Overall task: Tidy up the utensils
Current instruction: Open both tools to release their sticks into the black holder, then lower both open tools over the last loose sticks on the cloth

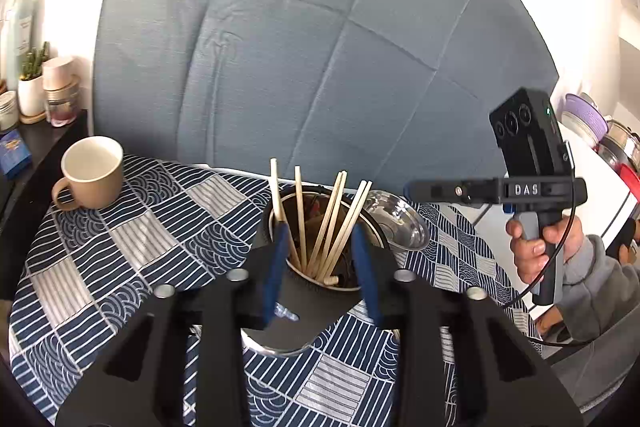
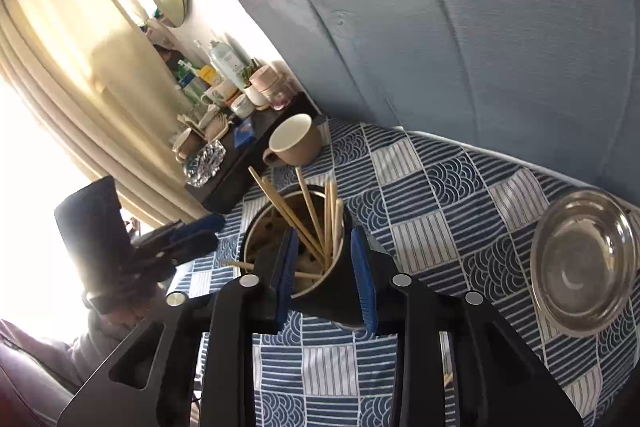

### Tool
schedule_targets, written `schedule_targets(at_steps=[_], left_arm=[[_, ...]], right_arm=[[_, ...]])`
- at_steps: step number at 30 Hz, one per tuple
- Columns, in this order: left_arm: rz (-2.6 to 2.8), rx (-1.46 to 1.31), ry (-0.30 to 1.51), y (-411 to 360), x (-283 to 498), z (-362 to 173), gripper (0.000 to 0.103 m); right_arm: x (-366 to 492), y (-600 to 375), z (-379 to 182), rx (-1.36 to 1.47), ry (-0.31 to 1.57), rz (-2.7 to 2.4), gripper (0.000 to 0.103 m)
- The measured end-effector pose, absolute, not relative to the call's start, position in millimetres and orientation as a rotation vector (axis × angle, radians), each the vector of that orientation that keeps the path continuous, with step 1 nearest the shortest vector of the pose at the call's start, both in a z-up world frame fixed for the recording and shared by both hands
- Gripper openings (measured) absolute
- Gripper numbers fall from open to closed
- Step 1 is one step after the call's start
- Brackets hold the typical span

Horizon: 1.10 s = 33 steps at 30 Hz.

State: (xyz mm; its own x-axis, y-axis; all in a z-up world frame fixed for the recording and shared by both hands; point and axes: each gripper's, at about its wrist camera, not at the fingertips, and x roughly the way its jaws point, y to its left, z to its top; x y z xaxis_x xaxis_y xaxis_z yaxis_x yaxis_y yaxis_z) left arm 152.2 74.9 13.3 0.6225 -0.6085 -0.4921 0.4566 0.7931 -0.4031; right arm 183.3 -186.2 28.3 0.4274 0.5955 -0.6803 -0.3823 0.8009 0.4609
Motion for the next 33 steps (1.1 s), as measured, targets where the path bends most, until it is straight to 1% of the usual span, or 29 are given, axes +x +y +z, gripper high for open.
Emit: schedule_targets(at_steps=[2,5,7,9,14,16,21,27,33], left_arm=[[-0.595,-0.246,0.647,78,145,17,0.05],[-0.585,-0.256,0.643,81,136,21,0.056],[-0.582,-0.253,0.645,80,133,20,0.059],[-0.572,-0.24,0.659,78,128,19,0.06],[-0.572,-0.211,0.71,70,116,10,0.067],[-0.575,-0.199,0.73,65,110,6,0.07],[-0.616,-0.157,0.799,42,97,-9,0.072],[-0.704,-0.084,0.905,-1,75,-37,0.072],[-0.795,0.013,0.974,-49,51,-66,0.072]], right_arm=[[178,-189,26,0.253,0.953,0.609,0.034],[170,-194,23,0.245,0.964,0.596,0.037],[165,-197,21,0.239,0.973,0.584,0.042],[161,-201,17,0.24,0.983,0.568,0.044],[154,-212,2,0.248,1.026,0.523,0.048],[151,-217,-5,0.245,1.05,0.494,0.052],[146,-229,-32,0.238,1.134,0.419,0.054],[134,-243,-69,0.228,1.231,0.349,0.054],[125,-255,-101,0.2,1.322,0.246,0.054]])
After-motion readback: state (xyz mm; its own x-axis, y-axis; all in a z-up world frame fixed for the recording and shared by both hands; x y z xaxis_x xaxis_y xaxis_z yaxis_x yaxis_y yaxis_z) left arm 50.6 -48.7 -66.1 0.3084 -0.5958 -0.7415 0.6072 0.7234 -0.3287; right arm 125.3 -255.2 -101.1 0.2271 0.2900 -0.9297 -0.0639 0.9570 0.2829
